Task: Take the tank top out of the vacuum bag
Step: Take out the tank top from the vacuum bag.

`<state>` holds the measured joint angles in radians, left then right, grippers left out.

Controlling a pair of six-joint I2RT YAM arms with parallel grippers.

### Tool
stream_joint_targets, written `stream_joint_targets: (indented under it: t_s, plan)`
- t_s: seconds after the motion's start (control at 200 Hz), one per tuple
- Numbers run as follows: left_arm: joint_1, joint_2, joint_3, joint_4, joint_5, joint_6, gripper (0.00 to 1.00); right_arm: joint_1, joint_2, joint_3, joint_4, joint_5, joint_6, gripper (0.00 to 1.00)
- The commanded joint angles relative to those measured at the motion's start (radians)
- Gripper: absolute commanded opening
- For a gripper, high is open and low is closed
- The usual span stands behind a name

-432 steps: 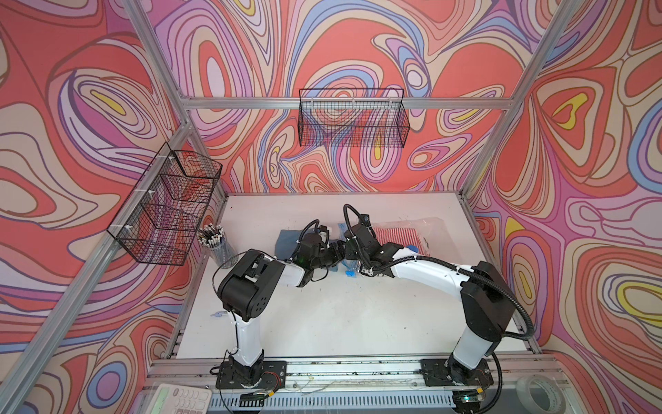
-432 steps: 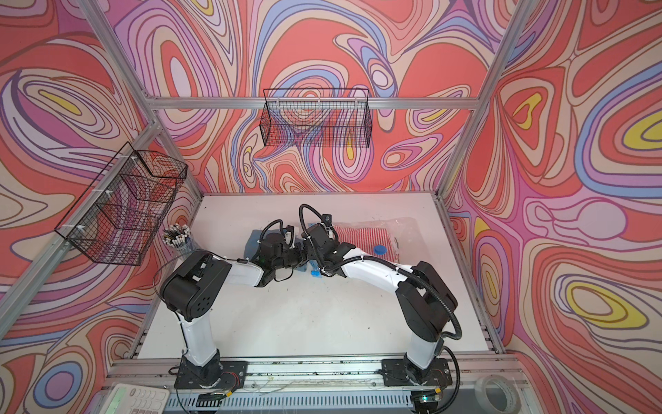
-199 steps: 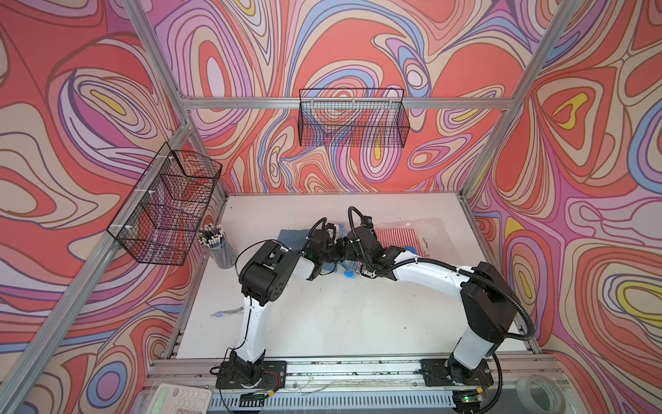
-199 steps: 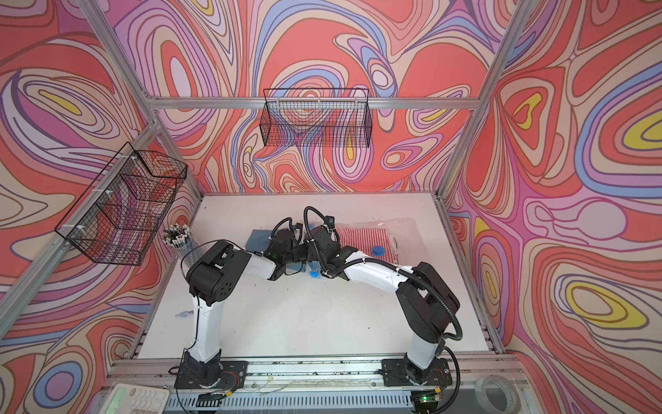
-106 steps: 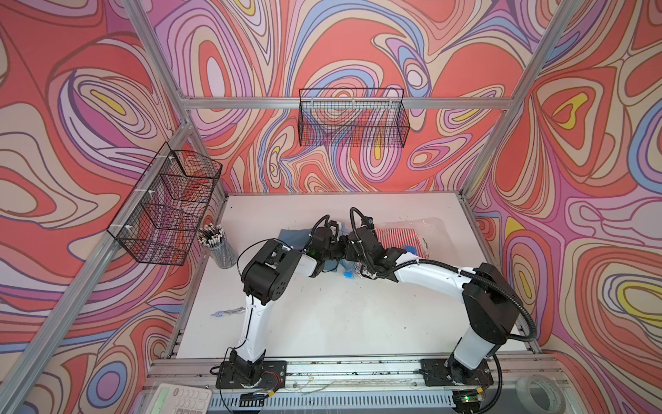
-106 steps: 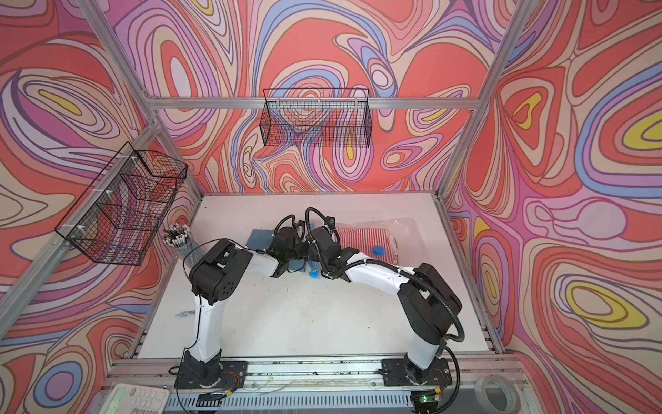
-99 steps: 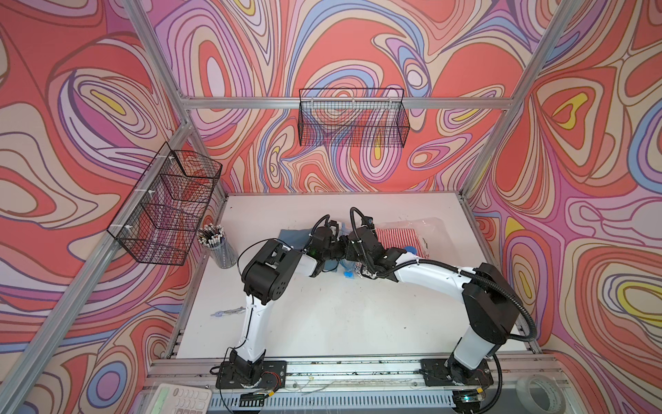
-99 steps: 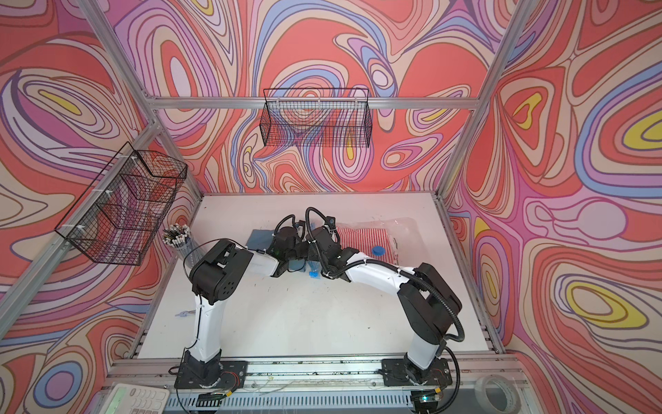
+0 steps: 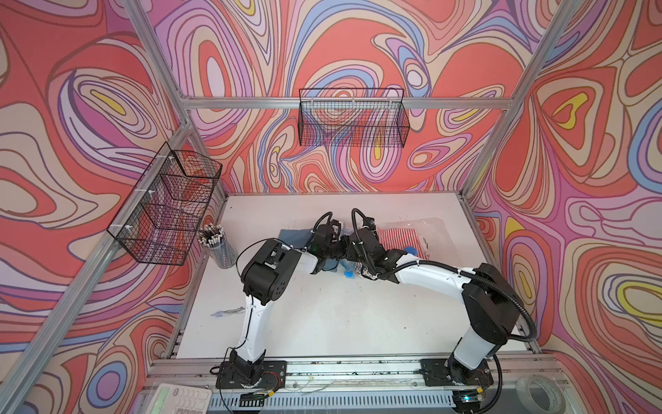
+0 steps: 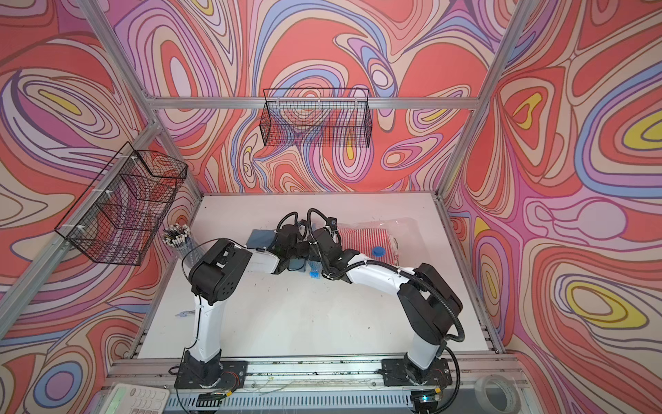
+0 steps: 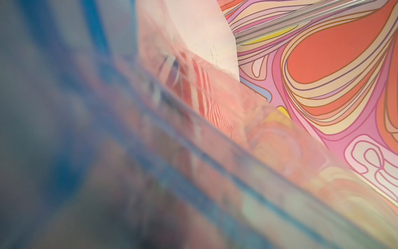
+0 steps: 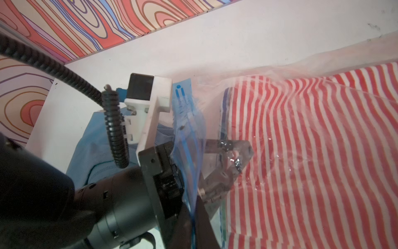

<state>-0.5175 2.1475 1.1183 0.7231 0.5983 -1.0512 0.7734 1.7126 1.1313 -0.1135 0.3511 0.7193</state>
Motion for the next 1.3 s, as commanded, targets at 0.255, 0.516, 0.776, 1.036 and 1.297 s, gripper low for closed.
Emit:
stream_joint_targets:
  t_s: [0.255, 0.516, 0.776, 1.036, 1.297]
  plan:
    - [-0.037, 0.026, 0.096, -0.028, 0.028, 0.014, 0.28, 0.015, -0.031, -0.017, 0.028, -0.026, 0.007, 0.00]
    - [-0.039, 0.009, 0.144, -0.164, 0.010, 0.116, 0.00, 0.015, -0.046, -0.031, 0.020, 0.003, 0.015, 0.00]
    - [-0.039, -0.078, 0.135, -0.264, -0.004, 0.196, 0.00, 0.012, -0.090, -0.083, -0.028, 0.151, 0.090, 0.00]
    - [-0.029, -0.128, 0.107, -0.288, 0.007, 0.206, 0.00, 0.000, -0.109, -0.106, -0.089, 0.229, 0.160, 0.00]
    - [0.011, -0.182, 0.023, -0.287, -0.005, 0.218, 0.00, -0.028, -0.141, -0.142, -0.090, 0.244, 0.187, 0.00]
